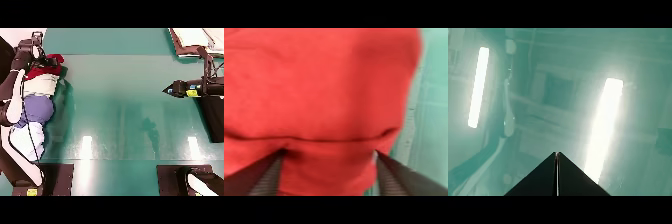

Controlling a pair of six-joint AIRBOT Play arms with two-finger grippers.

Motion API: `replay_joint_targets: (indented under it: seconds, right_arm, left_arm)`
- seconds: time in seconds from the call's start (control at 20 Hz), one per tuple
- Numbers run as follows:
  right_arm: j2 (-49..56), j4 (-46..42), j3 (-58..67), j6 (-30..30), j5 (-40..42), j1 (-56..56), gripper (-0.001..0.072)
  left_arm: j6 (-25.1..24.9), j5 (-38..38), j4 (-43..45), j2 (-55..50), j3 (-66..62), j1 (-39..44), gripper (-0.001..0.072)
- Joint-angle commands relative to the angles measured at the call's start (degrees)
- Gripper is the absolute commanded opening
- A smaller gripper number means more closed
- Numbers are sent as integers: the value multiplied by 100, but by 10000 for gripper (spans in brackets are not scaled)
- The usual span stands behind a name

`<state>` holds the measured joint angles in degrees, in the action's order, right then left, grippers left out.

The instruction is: Fold the shirts.

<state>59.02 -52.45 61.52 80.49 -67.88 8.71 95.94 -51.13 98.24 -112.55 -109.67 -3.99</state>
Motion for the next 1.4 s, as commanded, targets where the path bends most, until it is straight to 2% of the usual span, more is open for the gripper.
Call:
replay_joint_targets:
  seconds: [0.0,0.05,0.3,0.45,0.55,0.75,0.9,1.05,1.15,1.25,1.35]
  right_arm:
    - [2,46,0,2,101,2,19]
    - [-2,44,0,2,96,2,20]
    - [-195,-7,400,2,133,2,19]
    - [-229,-20,1252,2,184,2,20]
    - [-229,-24,1779,0,243,2,19]
    - [-232,-337,2544,0,216,2,19]
    - [-232,-470,2916,2,33,2,19]
    - [-234,-463,3130,2,-205,2,19]
    - [-240,-461,3178,0,-350,2,19]
    - [-249,-457,3176,0,-538,2,20]
    - [-249,-459,3176,2,-697,2,20]
  left_arm:
    - [9,-50,-2,-125,-90,-70,123]
    - [13,-138,-4,-107,-160,-70,36]
    - [-46,-350,-105,643,-750,-7,27]
    - [-702,-466,-103,1947,-796,262,27]
    - [-1080,-949,-127,2855,-793,564,27]
    - [-1338,-2085,-216,4002,-782,1419,27]
    - [-1346,-2994,-490,4100,-721,2369,27]
    - [-1342,-3014,-828,4059,160,3475,28]
    - [-1344,-2728,-1290,3963,907,4017,40]
    - [-1329,-2072,-1814,3895,1652,4315,552]
    - [-1259,-1554,-1840,3851,2103,4345,543]
